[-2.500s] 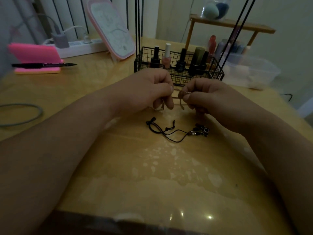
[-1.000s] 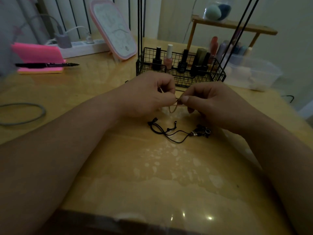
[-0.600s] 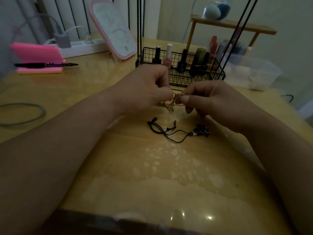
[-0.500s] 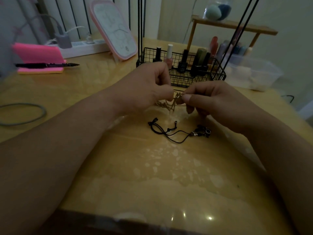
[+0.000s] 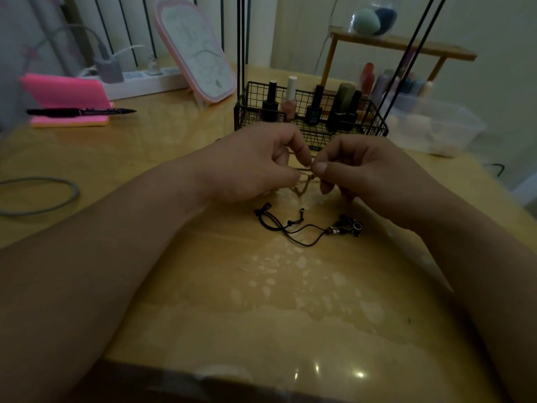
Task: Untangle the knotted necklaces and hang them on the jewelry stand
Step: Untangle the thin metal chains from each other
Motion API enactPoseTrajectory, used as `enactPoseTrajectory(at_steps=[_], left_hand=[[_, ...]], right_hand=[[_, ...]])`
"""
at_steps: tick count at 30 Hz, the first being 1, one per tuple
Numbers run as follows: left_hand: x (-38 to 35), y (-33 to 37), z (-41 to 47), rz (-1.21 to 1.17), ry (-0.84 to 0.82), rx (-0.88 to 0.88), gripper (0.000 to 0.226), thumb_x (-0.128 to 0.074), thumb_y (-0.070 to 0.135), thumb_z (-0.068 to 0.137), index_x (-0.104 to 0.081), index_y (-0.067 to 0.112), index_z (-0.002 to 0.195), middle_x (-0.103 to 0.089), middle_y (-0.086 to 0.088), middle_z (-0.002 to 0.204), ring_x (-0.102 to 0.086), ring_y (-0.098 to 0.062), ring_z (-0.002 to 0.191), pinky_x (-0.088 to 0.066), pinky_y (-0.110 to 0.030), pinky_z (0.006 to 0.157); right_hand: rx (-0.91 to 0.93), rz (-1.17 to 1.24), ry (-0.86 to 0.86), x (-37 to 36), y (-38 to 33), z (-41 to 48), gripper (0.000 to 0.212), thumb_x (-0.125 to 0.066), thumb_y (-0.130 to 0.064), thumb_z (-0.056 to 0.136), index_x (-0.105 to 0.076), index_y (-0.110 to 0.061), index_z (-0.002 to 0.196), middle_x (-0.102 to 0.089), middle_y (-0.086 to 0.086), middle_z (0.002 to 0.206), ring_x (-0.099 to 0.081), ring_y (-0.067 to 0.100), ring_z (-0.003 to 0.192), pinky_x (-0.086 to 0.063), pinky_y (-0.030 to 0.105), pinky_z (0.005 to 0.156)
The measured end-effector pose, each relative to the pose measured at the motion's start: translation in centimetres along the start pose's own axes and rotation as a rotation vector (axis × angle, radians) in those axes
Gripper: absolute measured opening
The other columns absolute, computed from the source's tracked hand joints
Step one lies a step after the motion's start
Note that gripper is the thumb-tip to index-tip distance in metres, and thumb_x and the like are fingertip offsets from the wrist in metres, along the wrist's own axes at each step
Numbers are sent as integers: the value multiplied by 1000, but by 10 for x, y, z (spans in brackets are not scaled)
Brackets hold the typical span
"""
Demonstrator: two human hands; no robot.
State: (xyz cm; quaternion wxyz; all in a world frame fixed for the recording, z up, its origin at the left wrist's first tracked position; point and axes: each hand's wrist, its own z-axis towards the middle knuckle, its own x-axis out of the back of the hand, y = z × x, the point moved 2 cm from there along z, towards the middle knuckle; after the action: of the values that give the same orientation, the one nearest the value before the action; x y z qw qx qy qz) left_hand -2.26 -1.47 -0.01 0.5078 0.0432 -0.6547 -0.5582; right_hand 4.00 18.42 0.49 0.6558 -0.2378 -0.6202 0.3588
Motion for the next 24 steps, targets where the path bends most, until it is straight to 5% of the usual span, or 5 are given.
enactPoseTrajectory(at_steps=[6,12,20,24], left_hand=[[-2,-3,1,31,-17,-24,14,-74,18,95,-69,24,106,-53,8,56,-47,-7,49,-39,-22,48],[0,-1,0,-1,0,-41,2,-73,21,96,-73,21,97,-54,5,57,-52,-12,52,-44,-23,50],[2,-2,0,18,21,-49,8,-70,22,98,-76,21,93,-69,2,74,-61,-7,66,-52,-27,62],[3,-3,0,14,38,-41,10,-69,24,98,-76,22,91,-72,5,76,-65,-6,69,-54,-23,65]], right_hand=[[27,131,-9,1,1,2,7,-64,-16,101,-70,-13,101,-75,5,84,-55,16,64,-49,30,61],[36,240,-30,2,5,3,9,-60,-8,101,-68,-9,105,-73,6,86,-53,20,67,-47,34,63],[18,131,-18,3,4,3,14,-62,-5,98,-69,-15,105,-75,4,88,-59,17,69,-51,29,63],[25,62,-36,1,3,1,7,-68,-14,96,-71,-17,101,-76,4,89,-64,29,73,-55,45,69]])
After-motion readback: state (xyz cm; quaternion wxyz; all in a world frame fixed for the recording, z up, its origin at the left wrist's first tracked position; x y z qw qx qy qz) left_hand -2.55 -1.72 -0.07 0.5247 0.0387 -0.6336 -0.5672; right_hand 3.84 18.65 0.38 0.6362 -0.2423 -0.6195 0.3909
